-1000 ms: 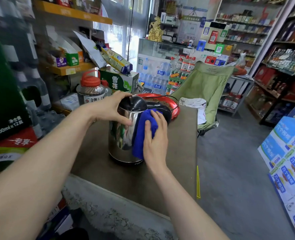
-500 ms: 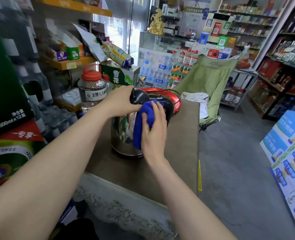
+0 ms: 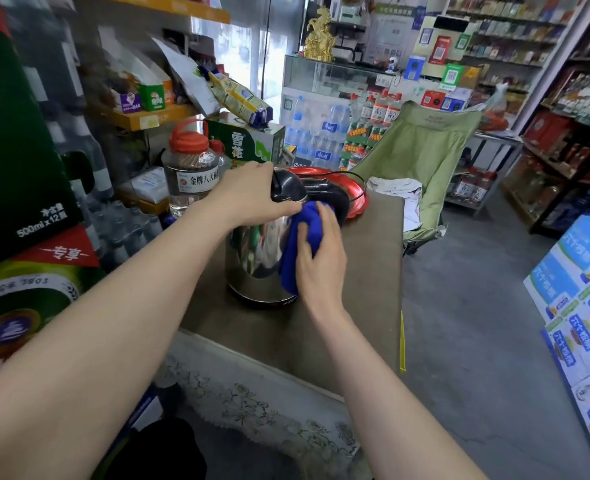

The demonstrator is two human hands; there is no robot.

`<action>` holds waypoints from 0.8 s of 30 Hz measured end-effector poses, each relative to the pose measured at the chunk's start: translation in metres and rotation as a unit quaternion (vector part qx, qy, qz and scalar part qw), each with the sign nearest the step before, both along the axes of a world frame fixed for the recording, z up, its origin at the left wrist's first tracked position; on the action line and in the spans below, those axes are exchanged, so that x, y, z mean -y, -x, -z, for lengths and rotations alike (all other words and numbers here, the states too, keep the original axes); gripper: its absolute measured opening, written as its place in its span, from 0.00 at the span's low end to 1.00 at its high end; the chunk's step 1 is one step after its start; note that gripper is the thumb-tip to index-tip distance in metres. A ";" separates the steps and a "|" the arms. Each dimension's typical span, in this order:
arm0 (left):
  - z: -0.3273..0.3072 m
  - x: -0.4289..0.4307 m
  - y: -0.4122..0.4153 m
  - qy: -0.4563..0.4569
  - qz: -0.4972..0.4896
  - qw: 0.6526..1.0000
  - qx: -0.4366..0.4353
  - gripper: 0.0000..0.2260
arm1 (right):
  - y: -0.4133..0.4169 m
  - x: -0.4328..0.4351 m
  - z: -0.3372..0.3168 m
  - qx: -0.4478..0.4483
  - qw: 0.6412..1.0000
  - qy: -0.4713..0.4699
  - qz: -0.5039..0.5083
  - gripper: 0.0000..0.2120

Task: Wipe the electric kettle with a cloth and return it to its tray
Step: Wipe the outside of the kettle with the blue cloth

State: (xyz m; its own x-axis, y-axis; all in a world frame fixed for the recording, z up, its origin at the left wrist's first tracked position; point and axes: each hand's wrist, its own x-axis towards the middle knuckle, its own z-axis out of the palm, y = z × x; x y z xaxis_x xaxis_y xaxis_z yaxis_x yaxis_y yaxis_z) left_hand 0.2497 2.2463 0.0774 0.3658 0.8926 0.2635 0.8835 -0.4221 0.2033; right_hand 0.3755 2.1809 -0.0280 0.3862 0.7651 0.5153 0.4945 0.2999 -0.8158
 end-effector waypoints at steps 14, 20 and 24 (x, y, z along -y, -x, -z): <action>0.005 -0.001 0.017 0.047 -0.007 0.998 0.046 0.41 | 0.015 0.014 0.014 -0.043 0.999 0.016 0.001 0.24; 0.008 0.002 0.024 0.055 0.002 0.997 0.050 0.36 | 0.018 -0.012 0.007 -0.051 0.997 0.015 -0.050 0.29; 0.005 0.002 0.026 0.068 0.013 0.997 0.046 0.35 | 0.012 0.009 0.038 -0.079 0.995 0.049 -0.026 0.27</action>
State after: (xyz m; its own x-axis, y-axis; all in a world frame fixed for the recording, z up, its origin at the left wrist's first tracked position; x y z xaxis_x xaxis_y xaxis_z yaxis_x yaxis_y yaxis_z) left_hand 0.2236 2.2444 0.0724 0.3686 0.9133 0.1732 0.8482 -0.4067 0.3393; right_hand 0.3635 2.1724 -0.0664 0.4156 0.8293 0.3734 0.3427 0.2374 -0.9089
